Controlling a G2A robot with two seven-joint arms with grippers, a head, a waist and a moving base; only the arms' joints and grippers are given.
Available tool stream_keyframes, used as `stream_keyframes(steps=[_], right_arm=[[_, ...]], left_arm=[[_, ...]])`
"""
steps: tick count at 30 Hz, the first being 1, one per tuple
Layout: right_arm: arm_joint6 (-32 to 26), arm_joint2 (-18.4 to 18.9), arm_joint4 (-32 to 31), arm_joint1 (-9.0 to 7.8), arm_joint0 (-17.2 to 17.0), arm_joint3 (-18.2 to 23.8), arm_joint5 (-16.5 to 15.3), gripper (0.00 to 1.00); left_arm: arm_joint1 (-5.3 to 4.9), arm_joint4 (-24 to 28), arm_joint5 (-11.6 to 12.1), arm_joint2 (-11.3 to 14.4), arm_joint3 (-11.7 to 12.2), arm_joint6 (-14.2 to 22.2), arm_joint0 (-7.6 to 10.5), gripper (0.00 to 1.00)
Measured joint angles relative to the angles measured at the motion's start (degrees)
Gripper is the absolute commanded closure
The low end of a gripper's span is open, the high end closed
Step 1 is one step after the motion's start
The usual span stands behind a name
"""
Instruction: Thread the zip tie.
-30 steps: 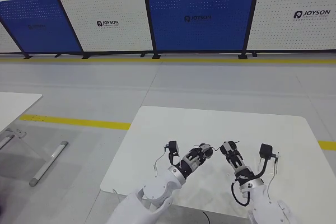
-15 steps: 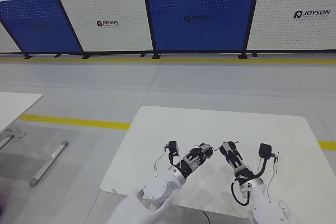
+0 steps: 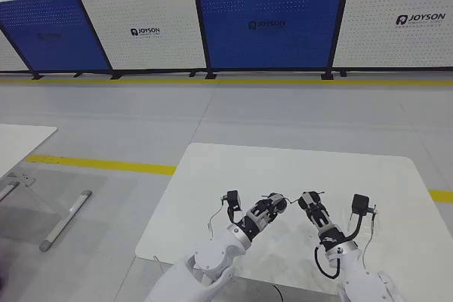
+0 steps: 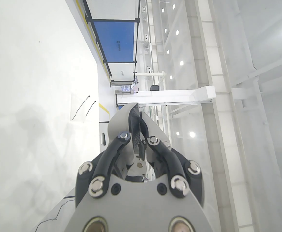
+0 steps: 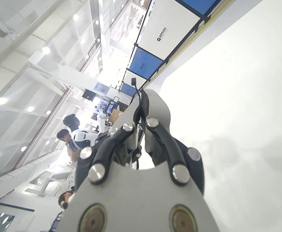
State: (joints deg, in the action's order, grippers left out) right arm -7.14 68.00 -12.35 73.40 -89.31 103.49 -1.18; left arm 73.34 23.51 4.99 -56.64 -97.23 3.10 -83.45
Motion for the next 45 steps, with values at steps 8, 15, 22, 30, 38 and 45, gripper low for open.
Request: stream_keyframes(steps=[8,15,22,30,38,45], right_arm=[[0.24,-0.05,-0.67,0.1,-0.08,0.06,0.35,0.83],[0.44,-0.05,-1.29,0.15,-0.4,0.25,0.2,0.79],[-0.13,-0.55,-2.73,0.15,-0.93,0.51,-0.33,0.87],[0.01,-0.71,-3.37,0.24,-0.84,0.56,-0.46,1.0],[-1.03,-0.93,-3.48,0.28,-0.74,0.37,-0.66,1.0],[-3.9,-0.64,-2.38,0.17,-0.35,-0.34,-1.94,1.0]], left_arm=[[0.12,0.32,0.01,-0.02,0.2,0.33,-0.04,1.0],[0.17,-0.18,-0.17,-0.12,0.37,0.25,-0.04,1.0],[0.3,-0.4,-0.06,-0.2,0.53,-0.28,0.0,1.0],[0.34,-0.91,-0.01,-0.27,0.45,0.06,-0.14,1.0],[0.33,-0.96,0.72,-0.48,-0.11,1.0,-0.49,1.0],[0.31,-0.04,1.22,-0.74,-0.42,2.33,-0.79,1.0]])
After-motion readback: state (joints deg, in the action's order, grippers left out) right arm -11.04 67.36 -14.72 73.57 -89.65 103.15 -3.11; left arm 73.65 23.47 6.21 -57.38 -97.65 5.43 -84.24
